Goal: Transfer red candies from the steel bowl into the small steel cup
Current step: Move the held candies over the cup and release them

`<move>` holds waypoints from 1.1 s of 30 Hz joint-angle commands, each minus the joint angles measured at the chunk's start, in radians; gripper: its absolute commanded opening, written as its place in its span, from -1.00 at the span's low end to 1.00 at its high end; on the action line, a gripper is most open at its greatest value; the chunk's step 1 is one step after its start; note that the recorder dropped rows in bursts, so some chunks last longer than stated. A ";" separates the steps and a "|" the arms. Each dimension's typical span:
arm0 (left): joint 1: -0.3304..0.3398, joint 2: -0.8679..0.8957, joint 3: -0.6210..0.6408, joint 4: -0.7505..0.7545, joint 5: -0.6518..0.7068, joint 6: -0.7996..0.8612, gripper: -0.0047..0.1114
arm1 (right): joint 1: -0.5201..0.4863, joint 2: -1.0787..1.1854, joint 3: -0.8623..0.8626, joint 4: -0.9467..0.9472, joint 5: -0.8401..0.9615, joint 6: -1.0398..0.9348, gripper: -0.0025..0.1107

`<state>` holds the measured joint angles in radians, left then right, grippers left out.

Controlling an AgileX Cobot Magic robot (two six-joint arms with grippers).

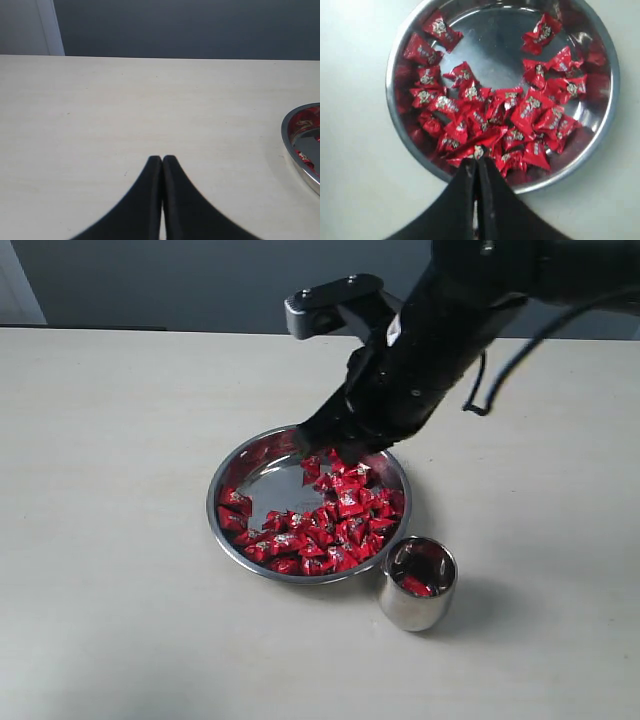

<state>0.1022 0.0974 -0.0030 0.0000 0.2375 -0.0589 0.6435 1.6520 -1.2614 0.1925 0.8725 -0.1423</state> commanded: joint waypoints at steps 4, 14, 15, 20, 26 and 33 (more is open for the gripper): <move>-0.005 -0.005 0.003 0.000 -0.004 -0.002 -0.91 | -0.004 -0.240 0.227 -0.007 -0.007 0.017 -0.97; -0.005 -0.005 0.003 0.000 -0.004 -0.002 -0.91 | -0.004 -0.240 0.351 -0.007 -0.012 0.030 -0.97; -0.005 -0.005 0.003 0.000 -0.004 -0.002 -0.91 | -0.004 -0.240 0.351 -0.007 -0.011 0.030 -0.97; -0.005 -0.005 0.003 0.000 -0.004 -0.002 -0.91 | -0.004 -0.240 0.351 -0.023 -0.016 0.030 -0.85; -0.005 -0.005 0.003 0.000 -0.004 -0.002 -0.91 | -0.004 -0.240 0.351 -0.064 -0.031 0.030 -0.22; -0.005 -0.005 0.003 0.000 -0.004 -0.002 -0.91 | -0.004 -0.240 0.351 -0.053 -0.180 0.030 -0.21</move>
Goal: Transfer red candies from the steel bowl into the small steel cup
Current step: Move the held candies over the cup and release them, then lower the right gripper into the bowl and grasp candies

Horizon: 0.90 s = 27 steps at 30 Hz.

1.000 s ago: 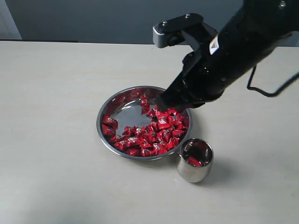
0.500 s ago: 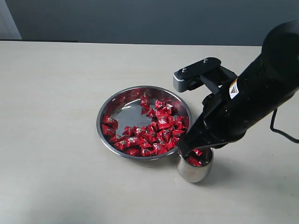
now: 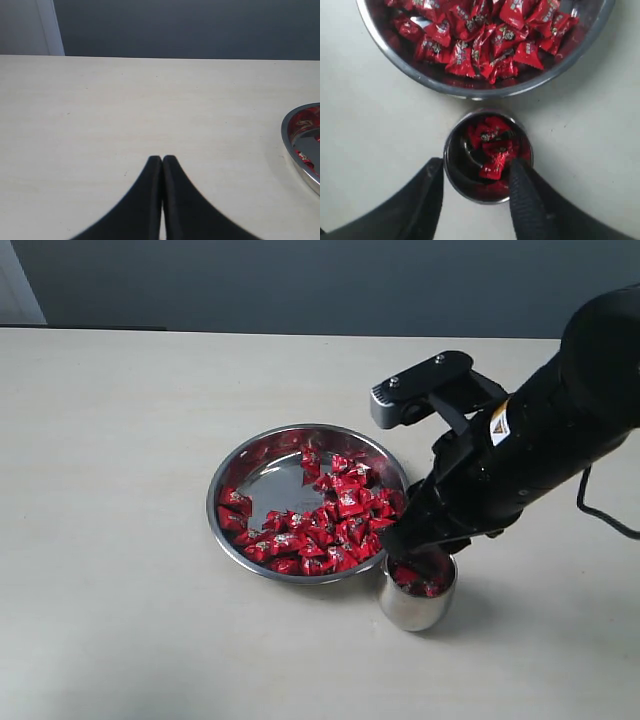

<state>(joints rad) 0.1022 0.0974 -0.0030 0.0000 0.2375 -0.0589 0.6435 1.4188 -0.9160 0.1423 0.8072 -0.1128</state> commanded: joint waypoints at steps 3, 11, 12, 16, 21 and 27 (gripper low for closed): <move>-0.005 -0.005 0.003 0.000 -0.004 -0.002 -0.91 | -0.004 -0.001 0.005 0.001 -0.275 0.006 -0.21; -0.005 -0.005 0.003 0.000 -0.004 -0.002 -0.91 | -0.004 0.145 -0.047 0.001 -0.523 0.026 -0.21; -0.005 -0.005 0.003 0.000 -0.004 -0.002 -0.91 | -0.004 0.170 -0.061 0.001 -0.518 0.026 -0.21; -0.005 -0.005 0.003 0.000 -0.004 -0.002 -0.91 | -0.004 0.301 -0.138 0.001 -0.509 0.026 -0.21; -0.005 -0.005 0.003 0.000 -0.004 -0.002 -0.91 | -0.004 0.431 -0.227 -0.002 -0.498 0.026 -0.21; -0.005 -0.005 0.003 0.000 -0.004 -0.002 -0.91 | -0.002 0.531 -0.327 0.022 -0.363 0.026 -0.21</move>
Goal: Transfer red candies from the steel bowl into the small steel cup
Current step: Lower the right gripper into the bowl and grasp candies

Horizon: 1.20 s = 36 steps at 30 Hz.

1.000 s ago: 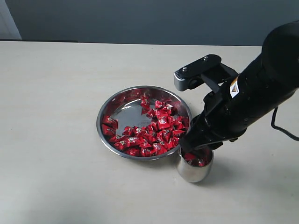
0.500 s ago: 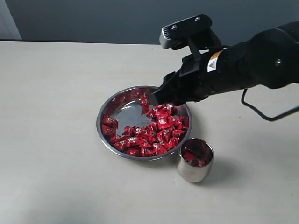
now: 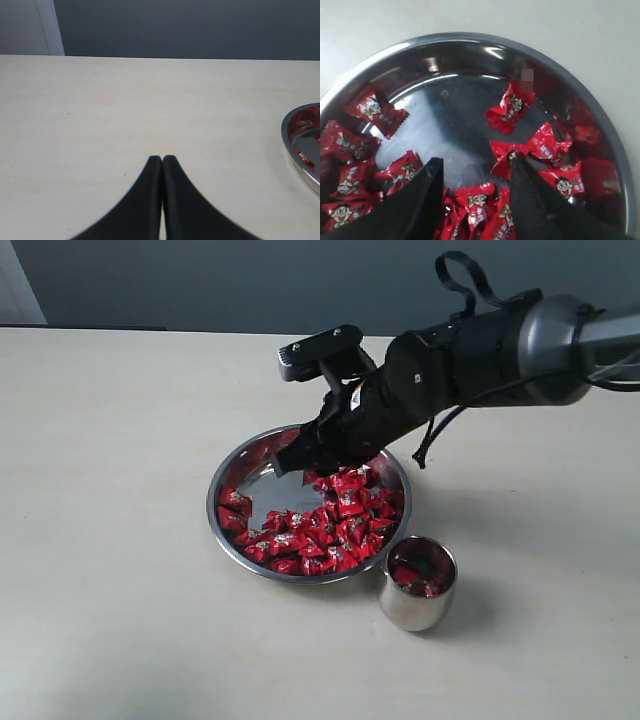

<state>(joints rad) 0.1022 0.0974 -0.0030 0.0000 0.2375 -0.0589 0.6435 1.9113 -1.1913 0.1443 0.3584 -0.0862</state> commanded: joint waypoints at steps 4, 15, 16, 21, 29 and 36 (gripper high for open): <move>-0.005 -0.005 0.003 0.000 -0.004 -0.002 -0.91 | 0.000 0.062 -0.073 0.093 0.186 -0.078 -0.21; -0.005 -0.005 0.003 0.000 -0.004 -0.002 -0.91 | 0.000 0.070 -0.073 0.231 0.209 -0.238 -0.21; -0.005 -0.005 0.003 0.000 -0.004 -0.002 -0.91 | 0.000 0.070 -0.073 0.231 0.209 -0.238 -0.21; -0.005 -0.005 0.003 0.000 -0.004 -0.002 -0.91 | 0.000 0.070 -0.073 0.238 0.198 -0.266 -0.21; -0.005 -0.005 0.003 0.000 -0.004 -0.002 -0.91 | 0.000 0.070 -0.073 0.250 0.177 -0.306 -0.21; -0.005 -0.005 0.003 0.000 -0.004 -0.002 -0.91 | 0.000 0.077 -0.073 0.250 0.161 -0.317 -0.21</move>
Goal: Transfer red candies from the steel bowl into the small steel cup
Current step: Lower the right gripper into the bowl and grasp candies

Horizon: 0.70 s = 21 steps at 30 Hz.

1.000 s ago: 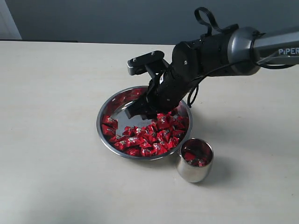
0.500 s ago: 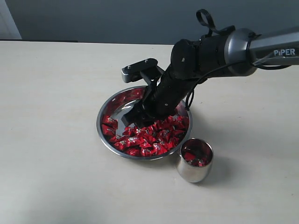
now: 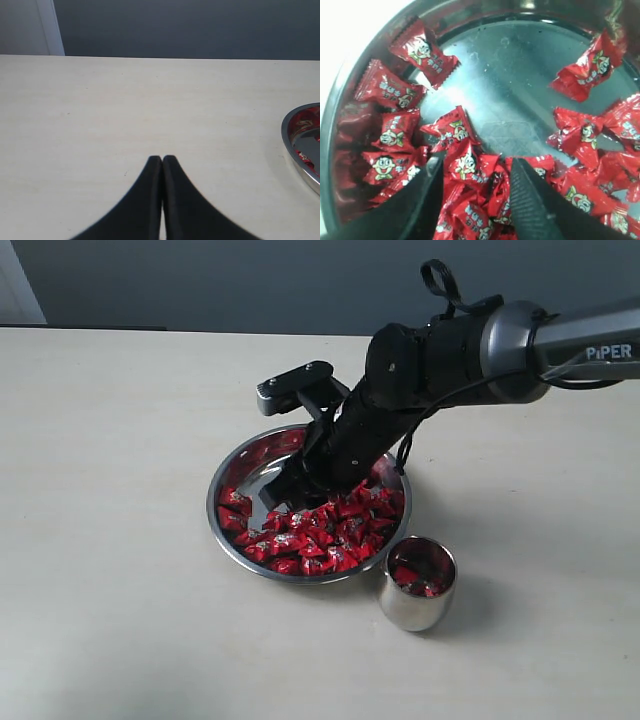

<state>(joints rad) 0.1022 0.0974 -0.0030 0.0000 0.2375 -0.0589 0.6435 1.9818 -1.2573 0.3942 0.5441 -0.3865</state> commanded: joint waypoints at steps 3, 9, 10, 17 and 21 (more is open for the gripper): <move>-0.005 -0.005 0.003 0.000 -0.004 -0.002 -0.91 | 0.000 0.036 -0.017 0.000 -0.023 -0.029 -0.21; -0.005 -0.005 0.003 0.000 -0.004 -0.002 -0.91 | 0.000 0.059 -0.034 0.036 -0.008 -0.029 -0.21; -0.005 -0.005 0.003 0.000 -0.004 -0.002 -0.91 | 0.001 0.059 -0.034 0.036 -0.001 -0.029 -0.21; -0.005 -0.005 0.003 0.000 -0.006 -0.002 -0.91 | 0.034 0.096 -0.034 0.028 -0.003 -0.031 -0.21; -0.005 -0.005 0.003 0.000 -0.006 -0.002 -0.91 | 0.034 0.096 -0.034 0.033 -0.020 -0.031 -0.21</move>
<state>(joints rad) 0.1022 0.0974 -0.0030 0.0000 0.2375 -0.0589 0.6782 2.0798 -1.2872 0.4266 0.5437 -0.4082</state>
